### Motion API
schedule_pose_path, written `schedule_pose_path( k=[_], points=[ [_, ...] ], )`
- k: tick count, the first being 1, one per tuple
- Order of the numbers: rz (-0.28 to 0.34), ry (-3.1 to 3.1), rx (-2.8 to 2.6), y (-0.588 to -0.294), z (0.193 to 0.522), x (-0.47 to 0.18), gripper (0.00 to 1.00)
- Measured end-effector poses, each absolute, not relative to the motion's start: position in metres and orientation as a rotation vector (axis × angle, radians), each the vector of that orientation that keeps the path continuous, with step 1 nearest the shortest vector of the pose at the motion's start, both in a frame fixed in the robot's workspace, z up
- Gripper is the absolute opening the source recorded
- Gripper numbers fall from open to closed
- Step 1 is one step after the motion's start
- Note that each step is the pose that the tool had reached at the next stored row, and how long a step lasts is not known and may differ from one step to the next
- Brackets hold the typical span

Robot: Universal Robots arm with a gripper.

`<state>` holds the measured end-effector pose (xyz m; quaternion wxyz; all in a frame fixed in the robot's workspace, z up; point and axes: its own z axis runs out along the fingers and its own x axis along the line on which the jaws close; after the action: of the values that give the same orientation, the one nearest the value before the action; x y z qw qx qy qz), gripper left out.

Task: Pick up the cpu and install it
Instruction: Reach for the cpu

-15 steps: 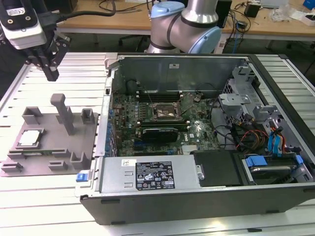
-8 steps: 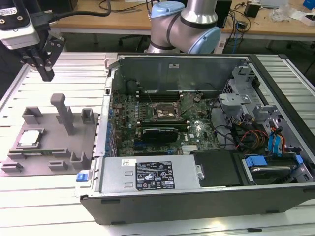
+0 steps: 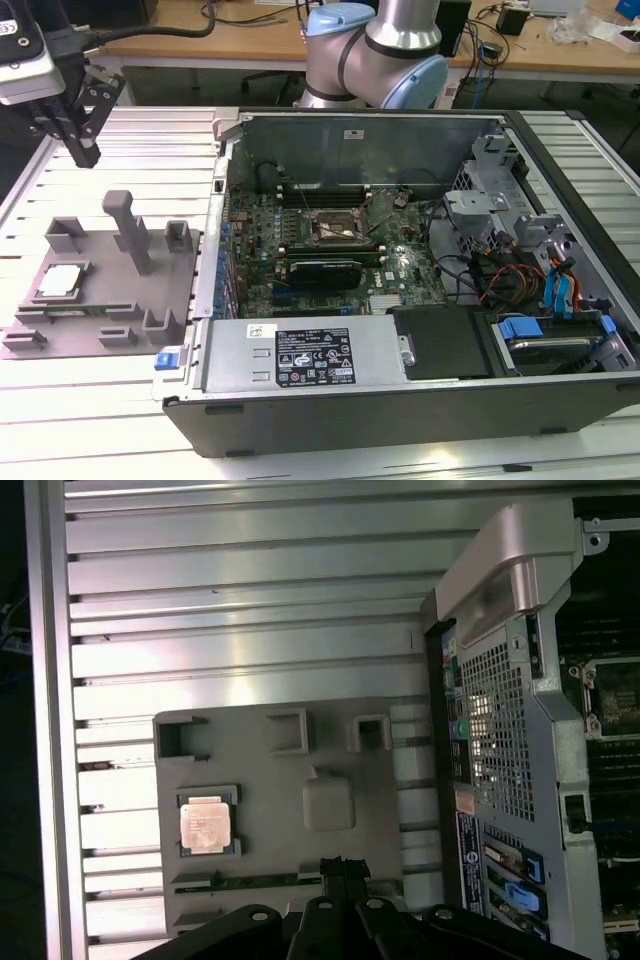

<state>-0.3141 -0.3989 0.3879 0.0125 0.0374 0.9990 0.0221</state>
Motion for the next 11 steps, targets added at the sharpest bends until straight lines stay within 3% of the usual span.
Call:
schedule_pose_path(
  k=[11],
  points=[
    [0.069, 3.114, 0.117, -0.399, 0.380, -0.337, 0.11]
  ],
)
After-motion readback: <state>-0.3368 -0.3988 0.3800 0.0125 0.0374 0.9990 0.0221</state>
